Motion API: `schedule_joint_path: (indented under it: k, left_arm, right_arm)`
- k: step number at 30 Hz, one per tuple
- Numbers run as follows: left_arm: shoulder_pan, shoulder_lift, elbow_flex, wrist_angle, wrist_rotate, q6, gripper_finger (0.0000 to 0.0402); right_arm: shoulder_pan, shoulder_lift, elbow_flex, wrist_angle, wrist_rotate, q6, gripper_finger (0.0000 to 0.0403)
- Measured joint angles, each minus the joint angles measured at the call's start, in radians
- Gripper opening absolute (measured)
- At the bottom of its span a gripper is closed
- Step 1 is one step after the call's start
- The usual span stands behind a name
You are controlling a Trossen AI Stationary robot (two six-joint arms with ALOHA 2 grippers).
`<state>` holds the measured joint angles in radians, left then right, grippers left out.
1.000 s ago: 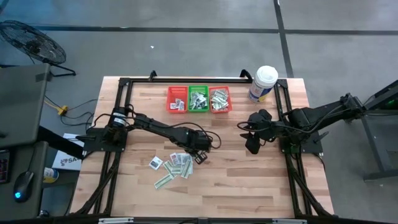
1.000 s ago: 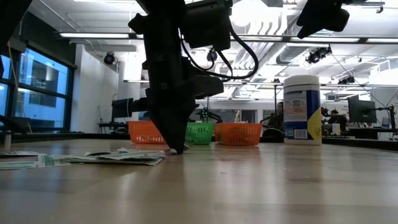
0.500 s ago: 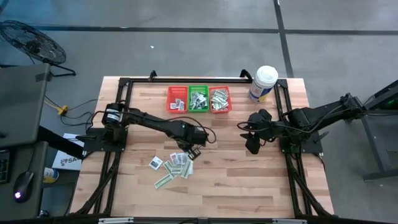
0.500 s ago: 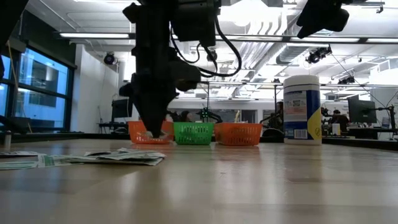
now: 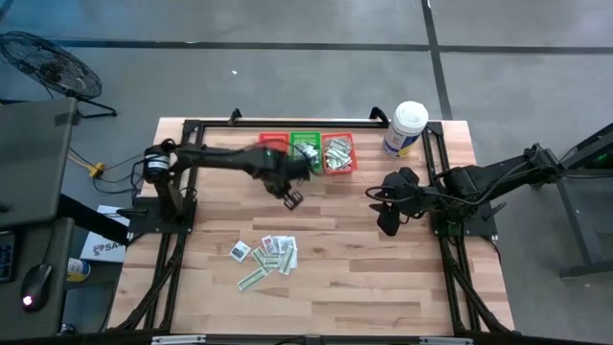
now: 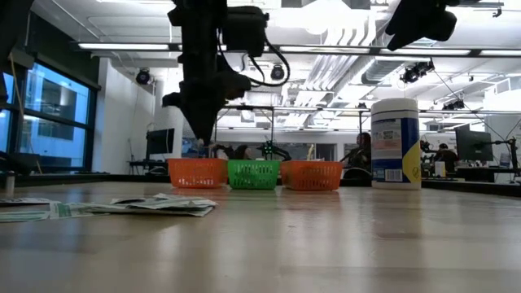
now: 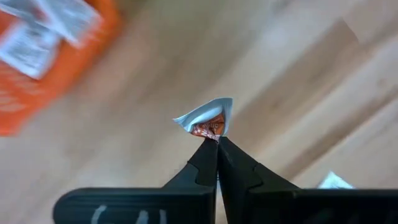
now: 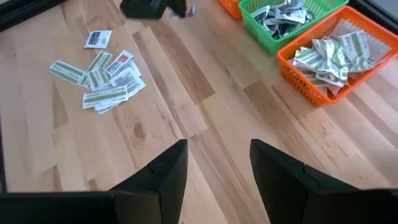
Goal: Pick & Place First Aid Supplies
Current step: Put the right ointment pack into the left orange bin
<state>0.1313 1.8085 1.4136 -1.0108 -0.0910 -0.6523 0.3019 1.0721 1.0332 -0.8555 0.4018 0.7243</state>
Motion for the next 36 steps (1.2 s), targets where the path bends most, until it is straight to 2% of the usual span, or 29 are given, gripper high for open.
schedule_joint_path:
  k: [8, 20, 28, 36]
  left_arm:
    - [0.175, -0.072, 0.001, -0.011, -0.065, 0.058, 0.0001]
    - [0.387, -0.058, 0.002, 0.047, -0.035, 0.178, 0.0001]
    - [0.428, -0.041, 0.000, 0.142, 0.004, 0.203, 0.0001]
    - [0.427, 0.018, -0.002, 0.151, -0.001, 0.200, 0.0001]
  right_arm:
    - [0.000, 0.000, 0.000, 0.004, 0.020, 0.030, 0.0168]
    - [0.000, 0.000, 0.000, 0.004, 0.045, 0.062, 0.0168]
    - [-0.001, 0.000, 0.000, 0.004, 0.068, 0.063, 0.0168]
    - [-0.001, 0.000, 0.000, 0.004, 0.068, 0.087, 0.0168]
